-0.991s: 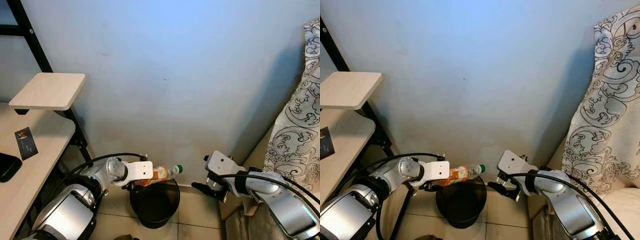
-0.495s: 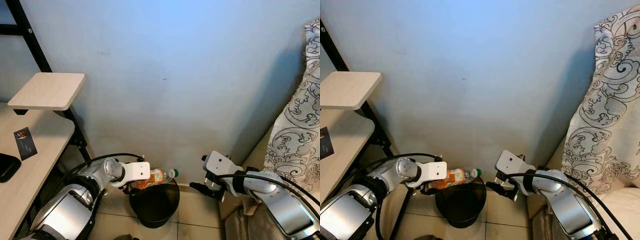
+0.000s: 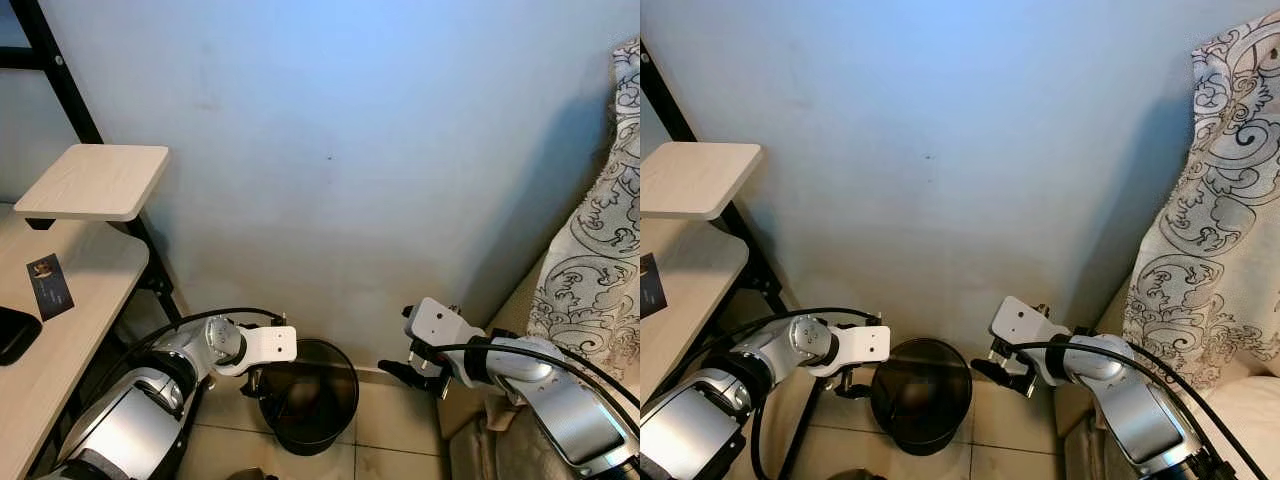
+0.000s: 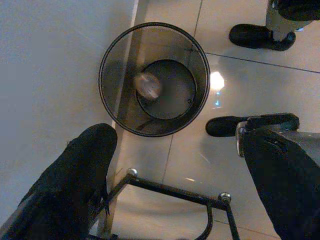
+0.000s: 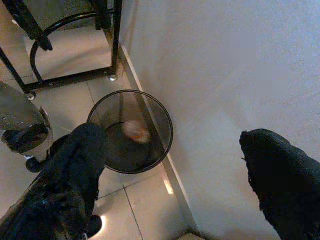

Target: Clean up the room

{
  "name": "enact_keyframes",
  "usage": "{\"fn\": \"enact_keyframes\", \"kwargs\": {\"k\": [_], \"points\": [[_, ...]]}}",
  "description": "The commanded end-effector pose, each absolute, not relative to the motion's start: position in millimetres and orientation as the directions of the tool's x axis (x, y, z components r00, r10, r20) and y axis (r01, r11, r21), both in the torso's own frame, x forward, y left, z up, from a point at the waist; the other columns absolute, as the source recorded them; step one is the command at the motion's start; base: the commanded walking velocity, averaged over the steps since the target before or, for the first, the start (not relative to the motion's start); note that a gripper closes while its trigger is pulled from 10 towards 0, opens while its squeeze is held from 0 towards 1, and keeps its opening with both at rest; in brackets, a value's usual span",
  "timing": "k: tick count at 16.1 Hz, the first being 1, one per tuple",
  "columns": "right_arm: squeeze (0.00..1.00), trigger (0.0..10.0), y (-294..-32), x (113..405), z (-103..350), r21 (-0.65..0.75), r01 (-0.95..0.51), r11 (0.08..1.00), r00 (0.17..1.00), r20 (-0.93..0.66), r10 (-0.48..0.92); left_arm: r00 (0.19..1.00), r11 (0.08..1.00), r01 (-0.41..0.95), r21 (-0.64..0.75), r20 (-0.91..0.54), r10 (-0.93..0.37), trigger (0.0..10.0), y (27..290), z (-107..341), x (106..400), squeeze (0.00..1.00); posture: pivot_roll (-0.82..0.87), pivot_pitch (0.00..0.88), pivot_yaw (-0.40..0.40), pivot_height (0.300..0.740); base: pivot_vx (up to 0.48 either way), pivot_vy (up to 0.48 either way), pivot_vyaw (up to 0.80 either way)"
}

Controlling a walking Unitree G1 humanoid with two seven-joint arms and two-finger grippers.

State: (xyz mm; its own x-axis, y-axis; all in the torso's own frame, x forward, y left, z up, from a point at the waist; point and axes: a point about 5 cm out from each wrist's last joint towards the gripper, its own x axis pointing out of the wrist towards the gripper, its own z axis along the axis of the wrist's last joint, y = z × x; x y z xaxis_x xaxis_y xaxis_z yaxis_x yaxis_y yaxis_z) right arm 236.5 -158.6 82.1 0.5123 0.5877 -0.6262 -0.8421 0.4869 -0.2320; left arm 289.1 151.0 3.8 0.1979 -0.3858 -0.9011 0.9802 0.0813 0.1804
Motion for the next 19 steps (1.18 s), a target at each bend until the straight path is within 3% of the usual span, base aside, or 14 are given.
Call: {"fn": "enact_keyframes", "kwargs": {"k": [1,2,3,4,5,6,7,8,10,12,16,19], "points": [[0.00,10.0,-158.8,238.2,82.9,-0.243,-0.829,0.504,0.535,-0.609,0.586,0.241,0.124,0.970,0.208,-0.869,-0.433,10.0,150.7,9.1,293.6,1.00,-0.11,0.000,0.012,0.740,0.000,0.000,0.00],[0.00,10.0,-159.2,238.3,83.0,-0.244,-0.821,0.516,0.546,-0.602,0.583,0.257,0.142,0.966,0.216,-0.853,-0.454,10.0,149.1,10.8,294.9,1.00,-0.11,0.000,0.012,0.740,0.000,0.000,0.00],[0.00,10.0,-161.7,239.2,84.4,-0.244,-0.769,0.591,0.609,-0.562,0.560,0.335,0.271,0.939,0.212,-0.746,-0.576,10.0,138.3,20.7,301.8,1.00,-0.10,0.000,0.017,0.740,0.000,0.000,0.00],[0.00,10.0,-165.8,239.0,83.4,-0.226,-0.694,0.684,0.678,-0.526,0.514,0.424,0.441,0.889,0.125,-0.589,-0.688,10.0,126.7,33.7,309.6,1.00,-0.10,0.000,0.020,0.740,0.000,0.000,0.00],[0.00,10.0,-167.3,238.5,82.8,-0.217,-0.663,0.716,0.703,-0.511,0.495,0.460,0.488,0.868,0.094,-0.522,-0.718,10.0,123.0,39.5,311.9,1.00,-0.10,0.000,0.020,0.740,0.000,0.000,0.00],[0.00,10.0,-171.5,239.1,82.7,-0.211,-0.572,0.792,0.771,-0.467,0.432,0.534,0.560,0.826,0.066,-0.409,-0.740,10.0,119.6,50.5,314.1,0.93,-0.10,0.000,0.043,0.740,0.000,0.000,0.00],[0.00,10.0,-175.8,240.3,84.6,-0.232,-0.456,0.859,0.846,-0.412,0.338,0.623,0.641,0.765,0.059,-0.319,-0.714,10.0,120.9,62.1,314.5,0.71,-0.10,0.000,0.053,0.740,0.000,0.000,0.00],[0.00,10.0,-177.1,240.0,84.2,-0.226,-0.412,0.883,0.866,-0.399,0.302,0.652,0.667,0.742,0.058,-0.291,-0.700,10.0,122.0,65.8,313.7,0.66,-0.10,0.000,0.062,0.740,0.000,0.000,0.00],[0.00,10.0,-177.7,239.0,85.0,-0.158,-0.210,0.965,0.928,-0.341,0.146,0.775,0.777,0.622,0.102,-0.221,-0.592,10.0,128.0,80.2,307.5,0.15,-0.10,0.000,0.076,0.740,0.000,0.000,-0.37],[0.00,10.0,-171.7,239.4,89.7,-0.101,-0.077,0.992,0.961,-0.274,0.046,0.855,0.853,0.517,0.072,-0.090,-0.510,10.0,131.4,105.0,286.8,0.14,-0.08,0.000,0.086,0.740,0.000,0.000,-0.76],[0.00,10.0,-177.4,242.7,91.9,-0.141,-0.006,0.990,0.967,-0.254,-0.031,0.969,0.964,0.235,0.124,-0.115,-0.221,10.0,162.7,101.5,271.8,0.15,-0.04,0.000,0.076,0.740,0.000,0.000,-0.77],[0.00,10.0,-180.7,241.7,91.5,-0.148,0.022,0.989,0.966,-0.253,-0.059,0.979,0.984,0.163,0.068,-0.135,-0.153,10.0,168.2,103.1,257.6,0.15,-0.02,0.000,0.061,0.740,0.000,0.000,-0.77]]}}
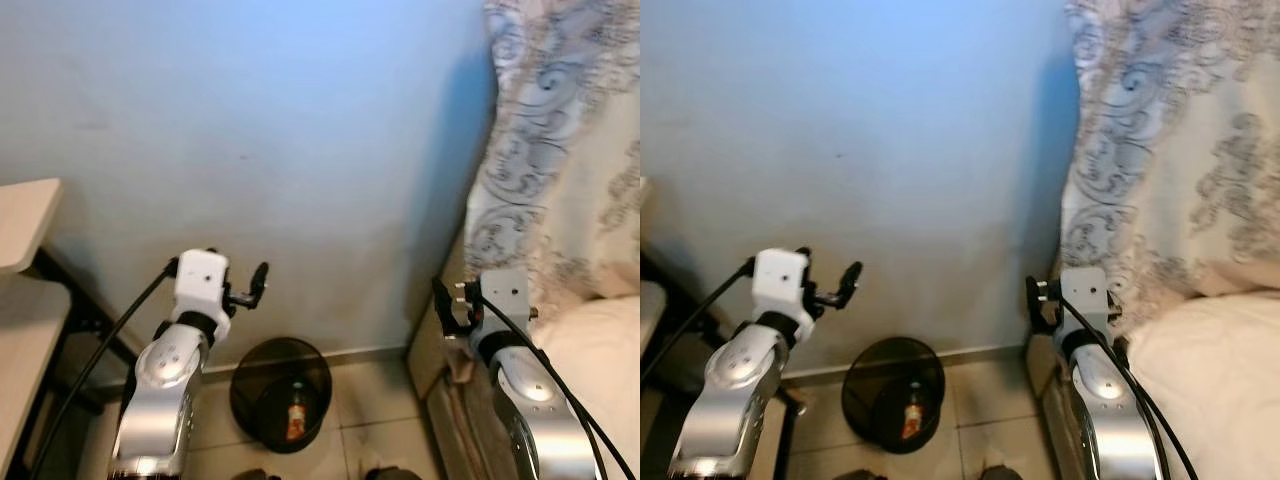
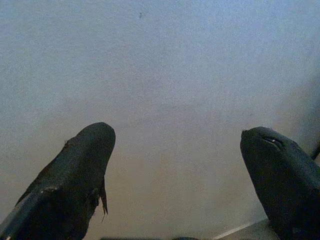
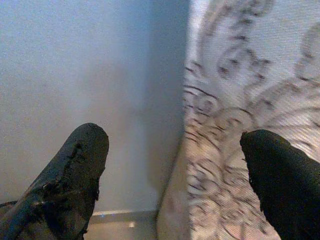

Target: Clean up the room

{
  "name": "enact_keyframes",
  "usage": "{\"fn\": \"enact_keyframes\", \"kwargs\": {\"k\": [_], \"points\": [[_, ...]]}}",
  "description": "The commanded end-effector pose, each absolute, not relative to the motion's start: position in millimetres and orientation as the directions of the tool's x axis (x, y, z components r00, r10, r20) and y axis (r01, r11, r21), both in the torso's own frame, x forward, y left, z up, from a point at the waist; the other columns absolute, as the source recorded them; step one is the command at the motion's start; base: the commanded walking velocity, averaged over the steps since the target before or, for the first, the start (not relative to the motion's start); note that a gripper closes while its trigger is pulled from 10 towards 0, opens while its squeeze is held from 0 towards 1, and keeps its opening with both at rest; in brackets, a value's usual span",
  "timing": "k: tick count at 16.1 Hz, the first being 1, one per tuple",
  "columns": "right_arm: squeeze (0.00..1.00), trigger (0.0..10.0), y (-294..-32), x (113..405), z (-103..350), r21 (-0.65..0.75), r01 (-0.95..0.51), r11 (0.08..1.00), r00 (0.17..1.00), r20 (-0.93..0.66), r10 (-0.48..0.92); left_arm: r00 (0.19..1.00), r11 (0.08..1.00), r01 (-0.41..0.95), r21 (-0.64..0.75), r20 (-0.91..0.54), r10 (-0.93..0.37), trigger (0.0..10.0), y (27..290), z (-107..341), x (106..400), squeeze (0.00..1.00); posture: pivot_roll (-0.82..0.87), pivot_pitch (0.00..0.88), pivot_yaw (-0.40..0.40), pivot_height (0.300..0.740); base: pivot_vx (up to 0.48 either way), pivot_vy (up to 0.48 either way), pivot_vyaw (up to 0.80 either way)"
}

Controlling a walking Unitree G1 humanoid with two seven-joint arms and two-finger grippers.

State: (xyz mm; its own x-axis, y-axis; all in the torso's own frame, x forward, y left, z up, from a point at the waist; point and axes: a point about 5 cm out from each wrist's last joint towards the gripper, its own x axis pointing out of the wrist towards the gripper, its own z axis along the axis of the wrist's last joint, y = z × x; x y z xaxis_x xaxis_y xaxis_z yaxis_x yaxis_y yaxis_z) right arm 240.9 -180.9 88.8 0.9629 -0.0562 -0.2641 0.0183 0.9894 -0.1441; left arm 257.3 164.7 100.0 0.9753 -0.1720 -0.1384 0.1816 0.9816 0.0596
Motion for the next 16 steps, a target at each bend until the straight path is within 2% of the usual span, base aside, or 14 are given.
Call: {"fn": "enact_keyframes", "kwargs": {"k": [1,4,9,16], "points": [[0.00,10.0,-181.0,242.8,91.8,-0.148,0.035,0.988,0.965,-0.251,-0.072,0.983,0.989,0.141,0.052,-0.129,-0.133,10.0,167.9,103.9,257.4,0.15,-0.02,0.000,0.060,0.740,0.000,0.000,-0.77],[0.00,10.0,-176.6,244.1,93.4,-0.166,0.026,0.986,0.968,-0.241,-0.066,0.982,0.992,0.122,0.035,-0.150,-0.116,10.0,168.1,100.1,256.2,0.15,-0.03,0.000,0.055,0.740,0.000,0.000,-0.78],[0.00,10.0,-174.6,243.7,92.5,-0.182,0.017,0.983,0.965,-0.253,-0.063,0.977,0.988,0.126,0.092,-0.183,-0.107,10.0,173.3,96.4,255.7,0.15,-0.02,0.000,0.031,0.740,0.000,0.000,-0.78],[0.00,10.0,-168.5,246.6,91.6,-0.200,-0.013,0.980,0.969,-0.244,-0.037,0.973,0.983,0.161,0.088,-0.181,-0.143,10.0,162.2,98.2,259.1,0.15,-0.03,0.000,0.030,0.740,0.000,0.000,-0.78]]}}
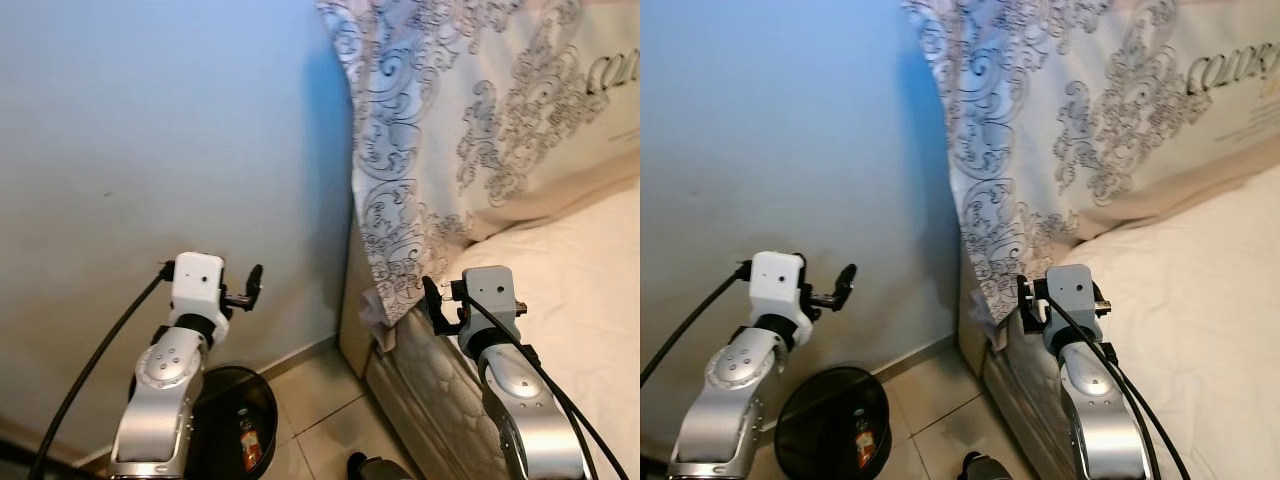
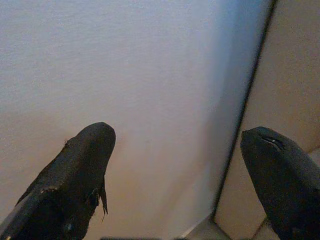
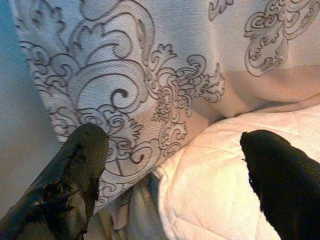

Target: Clean up the room

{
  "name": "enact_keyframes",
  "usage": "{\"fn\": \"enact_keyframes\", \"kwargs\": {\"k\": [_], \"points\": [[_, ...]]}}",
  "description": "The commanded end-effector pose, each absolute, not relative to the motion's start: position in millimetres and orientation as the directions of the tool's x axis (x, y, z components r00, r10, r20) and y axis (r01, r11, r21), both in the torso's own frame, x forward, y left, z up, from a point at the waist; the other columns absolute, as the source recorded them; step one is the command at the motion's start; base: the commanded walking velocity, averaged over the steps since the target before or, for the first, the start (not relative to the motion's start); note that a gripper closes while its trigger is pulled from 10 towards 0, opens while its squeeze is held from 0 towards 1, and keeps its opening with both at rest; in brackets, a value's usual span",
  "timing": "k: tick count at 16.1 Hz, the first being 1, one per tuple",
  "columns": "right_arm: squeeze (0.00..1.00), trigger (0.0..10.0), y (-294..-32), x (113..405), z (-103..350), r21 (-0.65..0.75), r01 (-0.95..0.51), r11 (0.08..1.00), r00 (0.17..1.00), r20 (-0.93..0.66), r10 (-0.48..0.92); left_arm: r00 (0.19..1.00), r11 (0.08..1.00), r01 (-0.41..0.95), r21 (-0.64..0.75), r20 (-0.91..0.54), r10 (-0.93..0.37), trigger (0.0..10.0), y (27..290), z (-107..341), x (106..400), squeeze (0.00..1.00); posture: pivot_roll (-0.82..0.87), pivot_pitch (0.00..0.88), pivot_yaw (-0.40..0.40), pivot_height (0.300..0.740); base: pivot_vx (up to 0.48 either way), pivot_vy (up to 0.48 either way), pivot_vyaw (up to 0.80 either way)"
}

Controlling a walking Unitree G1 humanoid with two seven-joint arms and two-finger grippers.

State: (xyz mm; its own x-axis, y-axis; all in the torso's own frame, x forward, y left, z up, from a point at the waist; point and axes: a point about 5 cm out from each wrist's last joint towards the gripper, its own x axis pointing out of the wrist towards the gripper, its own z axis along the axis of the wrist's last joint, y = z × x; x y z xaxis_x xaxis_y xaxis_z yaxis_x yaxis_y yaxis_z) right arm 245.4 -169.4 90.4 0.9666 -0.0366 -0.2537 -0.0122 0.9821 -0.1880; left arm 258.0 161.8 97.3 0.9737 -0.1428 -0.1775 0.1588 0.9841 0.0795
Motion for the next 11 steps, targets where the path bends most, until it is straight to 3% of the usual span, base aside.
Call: {"fn": "enact_keyframes", "kwargs": {"k": [1,11], "points": [[0.00,10.0,-168.2,246.3,91.3,-0.202,-0.014,0.979,0.968,-0.247,-0.037,0.972,0.982,0.165,0.096,-0.184,-0.146,10.0,161.6,97.6,259.0,0.15,-0.03,0.000,0.026,0.740,0.000,0.000,-0.78],[0.00,10.0,-163.7,245.0,87.5,-0.187,-0.024,0.982,0.963,-0.268,-0.028,0.970,0.977,0.168,0.129,-0.200,-0.141,10.0,165.0,95.7,258.6,0.16,-0.02,0.000,0.017,0.740,0.000,0.000,-0.78]]}}
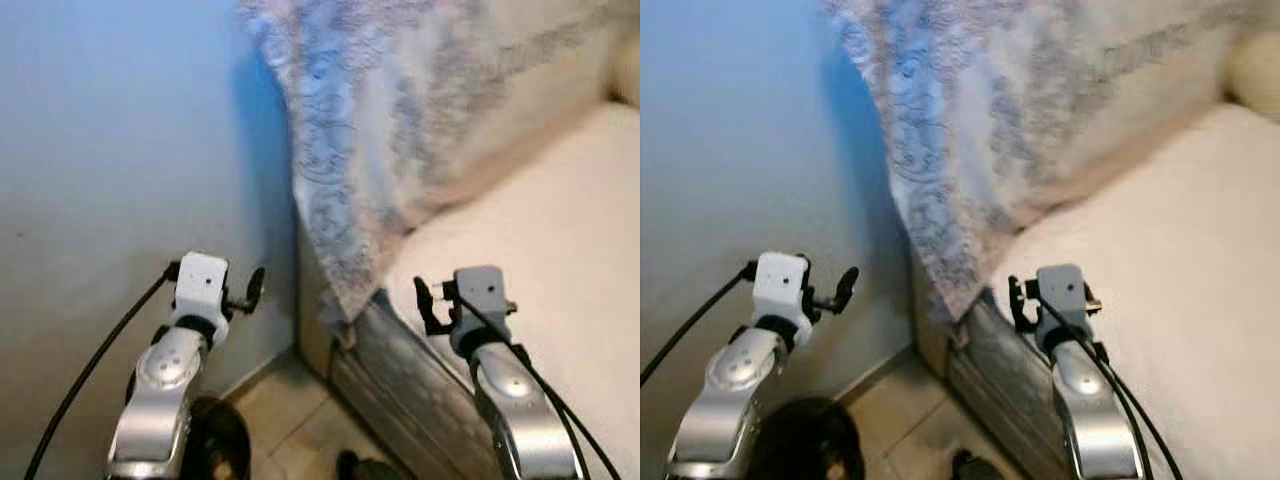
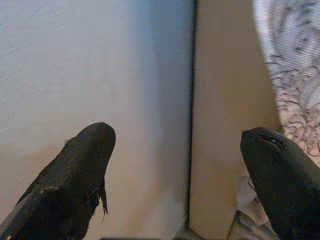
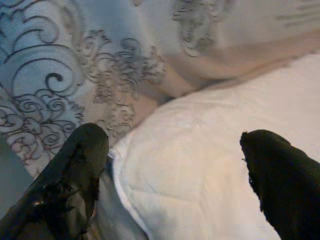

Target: Clean up the room

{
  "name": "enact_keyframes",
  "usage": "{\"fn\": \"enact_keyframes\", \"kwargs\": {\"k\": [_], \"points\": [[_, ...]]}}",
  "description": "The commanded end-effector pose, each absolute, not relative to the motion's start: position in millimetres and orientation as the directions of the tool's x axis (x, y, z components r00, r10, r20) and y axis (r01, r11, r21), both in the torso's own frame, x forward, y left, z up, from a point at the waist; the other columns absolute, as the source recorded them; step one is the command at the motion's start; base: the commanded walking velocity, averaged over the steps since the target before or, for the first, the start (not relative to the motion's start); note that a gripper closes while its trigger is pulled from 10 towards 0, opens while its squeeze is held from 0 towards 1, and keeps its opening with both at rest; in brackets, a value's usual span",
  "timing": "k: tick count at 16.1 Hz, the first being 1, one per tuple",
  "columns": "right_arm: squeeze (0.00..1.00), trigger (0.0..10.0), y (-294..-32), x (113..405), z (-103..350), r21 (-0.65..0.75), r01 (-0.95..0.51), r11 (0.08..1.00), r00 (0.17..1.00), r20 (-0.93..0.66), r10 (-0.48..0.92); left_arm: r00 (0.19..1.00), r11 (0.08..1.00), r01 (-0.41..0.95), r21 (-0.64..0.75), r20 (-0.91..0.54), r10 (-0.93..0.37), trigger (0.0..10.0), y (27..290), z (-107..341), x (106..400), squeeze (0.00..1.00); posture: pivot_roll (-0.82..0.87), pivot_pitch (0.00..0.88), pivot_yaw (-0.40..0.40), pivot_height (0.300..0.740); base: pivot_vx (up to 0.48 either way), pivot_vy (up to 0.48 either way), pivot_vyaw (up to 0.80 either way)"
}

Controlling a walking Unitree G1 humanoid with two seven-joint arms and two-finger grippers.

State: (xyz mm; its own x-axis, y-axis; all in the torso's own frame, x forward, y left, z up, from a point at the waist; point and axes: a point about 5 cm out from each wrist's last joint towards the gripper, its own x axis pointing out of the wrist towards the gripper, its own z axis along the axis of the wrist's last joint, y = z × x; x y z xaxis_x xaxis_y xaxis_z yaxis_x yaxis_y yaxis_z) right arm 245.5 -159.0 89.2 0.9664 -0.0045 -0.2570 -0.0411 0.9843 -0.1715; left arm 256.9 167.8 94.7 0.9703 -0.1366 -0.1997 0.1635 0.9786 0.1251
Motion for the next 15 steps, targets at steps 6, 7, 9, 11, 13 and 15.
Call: {"fn": "enact_keyframes", "kwargs": {"k": [6,7,9,11,13,15], "points": [[0.00,10.0,-162.6,244.6,85.3,-0.173,-0.024,0.985,0.958,-0.284,-0.026,0.965,0.982,0.166,0.088,-0.218,-0.143,10.0,168.9,96.0,258.9,0.16,-0.02,0.000,0.014,0.740,0.000,0.000,-0.78],[0.00,10.0,-162.3,244.7,85.2,-0.172,-0.025,0.985,0.958,-0.285,-0.026,0.964,0.983,0.164,0.083,-0.224,-0.142,10.0,169.2,95.8,258.8,0.16,-0.02,0.000,0.014,0.740,0.000,0.000,-0.78],[0.00,10.0,-161.8,245.0,84.9,-0.169,-0.026,0.985,0.957,-0.288,-0.024,0.962,0.984,0.161,0.075,-0.233,-0.140,10.0,169.6,95.9,259.3,0.16,-0.01,0.000,0.015,0.740,0.000,0.000,-0.78],[0.00,10.0,-161.6,245.5,84.8,-0.167,-0.026,0.986,0.957,-0.291,-0.024,0.962,0.987,0.149,0.062,-0.241,-0.130,10.0,170.8,95.7,260.2,0.16,-0.01,0.000,0.014,0.740,0.000,0.000,-0.78],[0.00,10.0,-161.4,245.8,84.6,-0.166,-0.025,0.986,0.956,-0.292,-0.025,0.963,0.980,0.181,0.080,-0.216,-0.160,10.0,169.3,97.9,260.3,0.14,-0.01,0.000,0.013,0.740,0.000,0.000,-0.78],[0.00,10.0,-161.3,246.0,84.5,-0.166,-0.024,0.986,0.956,-0.293,-0.026,0.965,0.978,0.174,0.115,-0.215,-0.147,10.0,169.8,97.5,260.5,0.13,-0.01,0.000,0.014,0.740,0.000,0.000,-0.78]]}}
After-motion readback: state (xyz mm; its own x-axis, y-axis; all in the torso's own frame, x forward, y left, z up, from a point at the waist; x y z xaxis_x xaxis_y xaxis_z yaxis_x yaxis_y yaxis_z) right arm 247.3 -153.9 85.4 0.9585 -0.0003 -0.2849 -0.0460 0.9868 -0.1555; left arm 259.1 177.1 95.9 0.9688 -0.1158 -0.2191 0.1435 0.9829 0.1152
